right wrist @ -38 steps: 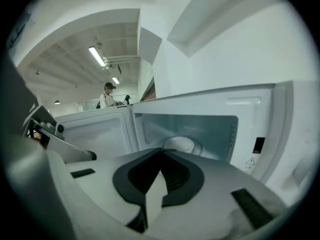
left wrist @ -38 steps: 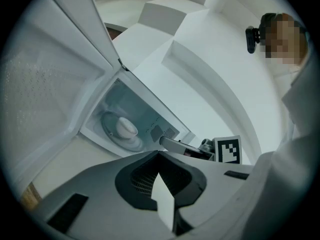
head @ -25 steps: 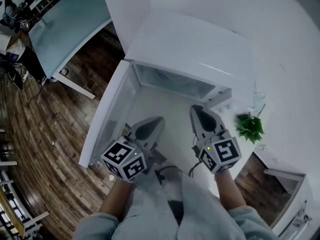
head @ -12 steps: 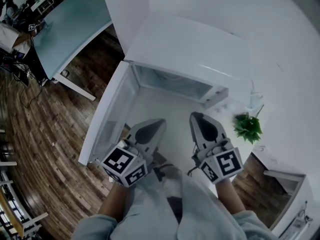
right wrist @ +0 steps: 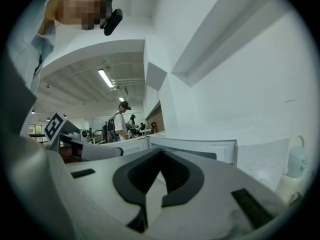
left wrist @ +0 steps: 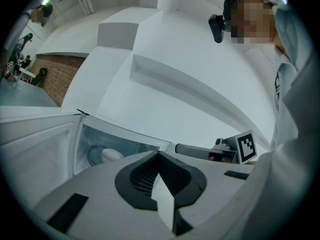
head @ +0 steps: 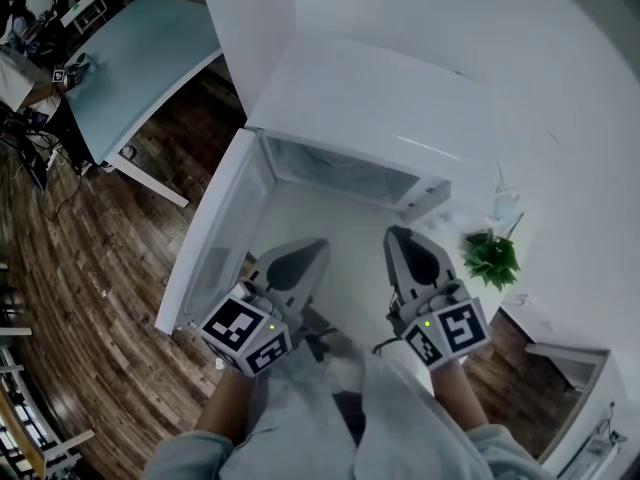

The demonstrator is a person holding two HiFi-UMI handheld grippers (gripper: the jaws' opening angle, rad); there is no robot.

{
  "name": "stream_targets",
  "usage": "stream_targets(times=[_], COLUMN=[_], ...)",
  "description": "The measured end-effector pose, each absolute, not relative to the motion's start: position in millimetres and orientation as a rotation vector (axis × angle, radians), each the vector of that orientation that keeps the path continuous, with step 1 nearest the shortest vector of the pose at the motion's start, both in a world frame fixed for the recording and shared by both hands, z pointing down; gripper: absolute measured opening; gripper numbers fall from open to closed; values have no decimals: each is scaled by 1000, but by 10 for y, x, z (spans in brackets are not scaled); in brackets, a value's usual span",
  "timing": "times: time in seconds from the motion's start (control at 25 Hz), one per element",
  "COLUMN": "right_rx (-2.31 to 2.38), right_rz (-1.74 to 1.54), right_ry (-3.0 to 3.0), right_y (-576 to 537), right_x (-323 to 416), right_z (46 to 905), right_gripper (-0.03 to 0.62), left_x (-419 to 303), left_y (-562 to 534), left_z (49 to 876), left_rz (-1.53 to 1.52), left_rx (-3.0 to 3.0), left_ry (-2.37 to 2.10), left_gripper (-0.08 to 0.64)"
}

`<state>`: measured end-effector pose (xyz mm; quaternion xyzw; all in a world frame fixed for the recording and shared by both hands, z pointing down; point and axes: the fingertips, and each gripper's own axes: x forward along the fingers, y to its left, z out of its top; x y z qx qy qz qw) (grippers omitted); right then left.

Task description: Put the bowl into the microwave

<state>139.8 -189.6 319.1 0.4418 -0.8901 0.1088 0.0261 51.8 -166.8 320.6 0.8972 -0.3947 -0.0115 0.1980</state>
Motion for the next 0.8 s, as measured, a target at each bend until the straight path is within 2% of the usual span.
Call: stream_targets(times=[0.8], right_rx=[1329], right_rz=[320], right_ry=[-2737], right_y=[-1883], right_x=[1326], right_z=[3248], right_gripper=[-3], left_x=[505], left_y=[-1710], left_z=[3271], left_rz=[-23], left_rx=[2505], left_ry=[-1090], left_gripper=[-2])
